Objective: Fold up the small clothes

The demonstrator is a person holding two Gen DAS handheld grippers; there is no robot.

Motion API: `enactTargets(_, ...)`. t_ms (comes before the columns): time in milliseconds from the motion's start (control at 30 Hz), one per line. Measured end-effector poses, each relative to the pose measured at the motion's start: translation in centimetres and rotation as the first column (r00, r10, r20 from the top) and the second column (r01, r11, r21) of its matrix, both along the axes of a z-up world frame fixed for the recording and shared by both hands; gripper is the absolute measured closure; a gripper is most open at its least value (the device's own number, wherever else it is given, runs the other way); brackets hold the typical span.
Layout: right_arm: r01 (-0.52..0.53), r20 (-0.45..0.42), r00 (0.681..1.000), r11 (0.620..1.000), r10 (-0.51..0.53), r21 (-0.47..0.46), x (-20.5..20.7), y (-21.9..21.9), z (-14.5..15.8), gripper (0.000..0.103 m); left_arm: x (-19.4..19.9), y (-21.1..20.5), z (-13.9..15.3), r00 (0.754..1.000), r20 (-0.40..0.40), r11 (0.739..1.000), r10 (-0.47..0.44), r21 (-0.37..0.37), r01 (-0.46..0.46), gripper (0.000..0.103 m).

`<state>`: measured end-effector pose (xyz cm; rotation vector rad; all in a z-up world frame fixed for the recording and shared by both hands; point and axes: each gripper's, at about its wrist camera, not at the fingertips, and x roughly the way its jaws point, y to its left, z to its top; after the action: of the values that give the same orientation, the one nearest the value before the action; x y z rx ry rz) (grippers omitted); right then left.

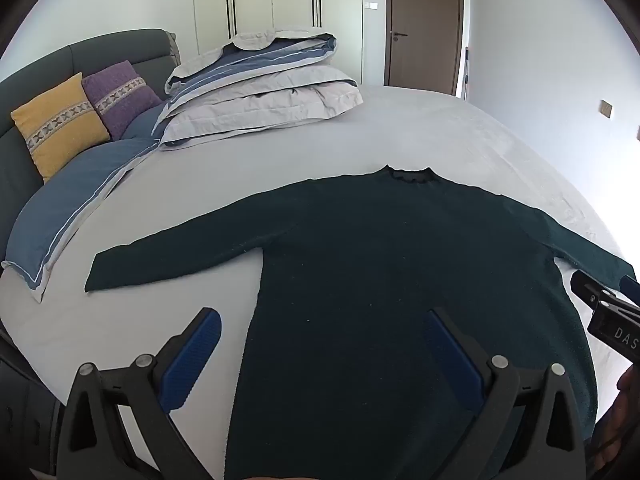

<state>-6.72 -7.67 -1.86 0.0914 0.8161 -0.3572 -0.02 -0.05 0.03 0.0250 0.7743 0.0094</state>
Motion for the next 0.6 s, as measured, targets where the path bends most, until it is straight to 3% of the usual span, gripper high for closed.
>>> enactTargets(600, -0.023, -0.006, 1.000, 0.999, 0.023, -0.025, 0.2, 1.1, -0.5, 0.000, 0.1, 0.5, 0.0, 1.000, -0.003, 1.000, 0.001, -0.019, -0.001, 0.000)
